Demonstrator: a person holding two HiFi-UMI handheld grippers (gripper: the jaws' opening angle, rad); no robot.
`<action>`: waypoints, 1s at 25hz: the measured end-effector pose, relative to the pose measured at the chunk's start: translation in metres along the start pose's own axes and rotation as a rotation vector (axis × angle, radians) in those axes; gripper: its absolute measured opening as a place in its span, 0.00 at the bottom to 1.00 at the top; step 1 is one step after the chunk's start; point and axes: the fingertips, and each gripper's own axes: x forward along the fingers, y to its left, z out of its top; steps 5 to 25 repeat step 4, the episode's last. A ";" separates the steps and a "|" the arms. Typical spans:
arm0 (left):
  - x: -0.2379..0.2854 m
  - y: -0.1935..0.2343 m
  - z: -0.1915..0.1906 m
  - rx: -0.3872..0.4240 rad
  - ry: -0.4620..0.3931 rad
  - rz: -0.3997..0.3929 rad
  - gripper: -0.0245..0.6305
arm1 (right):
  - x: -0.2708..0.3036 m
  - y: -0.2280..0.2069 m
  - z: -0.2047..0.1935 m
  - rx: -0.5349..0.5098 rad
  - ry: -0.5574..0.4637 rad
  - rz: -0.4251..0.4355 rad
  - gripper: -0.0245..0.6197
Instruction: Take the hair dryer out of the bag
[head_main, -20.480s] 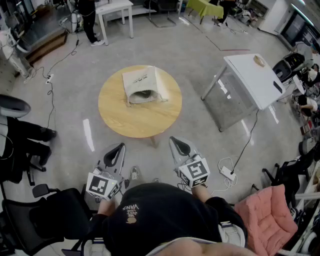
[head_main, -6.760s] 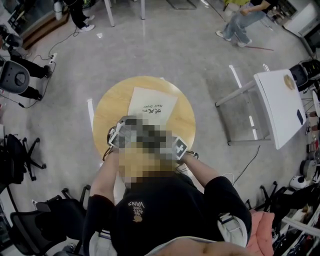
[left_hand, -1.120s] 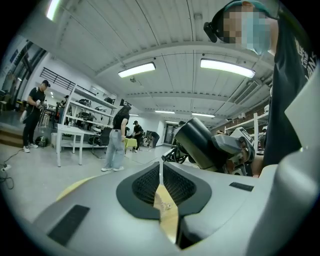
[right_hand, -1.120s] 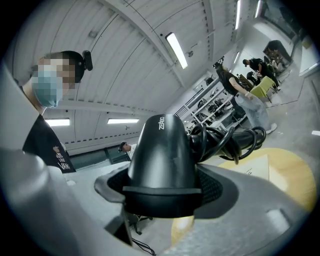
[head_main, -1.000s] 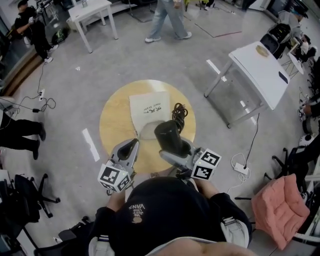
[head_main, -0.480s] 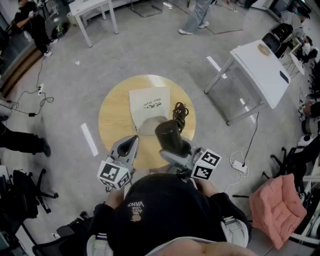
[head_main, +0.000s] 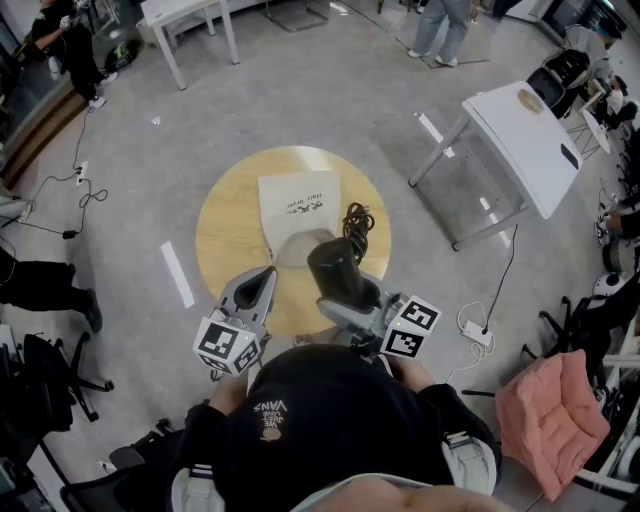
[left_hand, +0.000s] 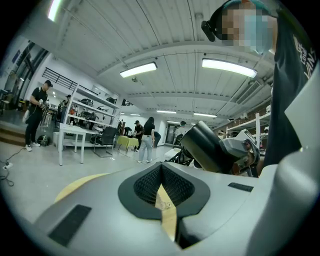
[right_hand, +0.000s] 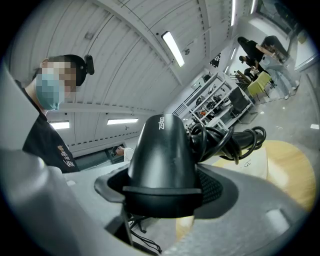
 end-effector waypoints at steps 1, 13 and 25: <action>0.000 0.000 -0.001 0.000 0.000 0.000 0.05 | 0.000 0.000 -0.001 0.001 0.001 0.002 0.59; -0.001 0.001 -0.002 0.004 0.001 0.001 0.05 | 0.002 0.001 -0.003 0.002 0.002 0.005 0.59; -0.001 0.001 -0.002 0.004 0.001 0.001 0.05 | 0.002 0.001 -0.003 0.002 0.002 0.005 0.59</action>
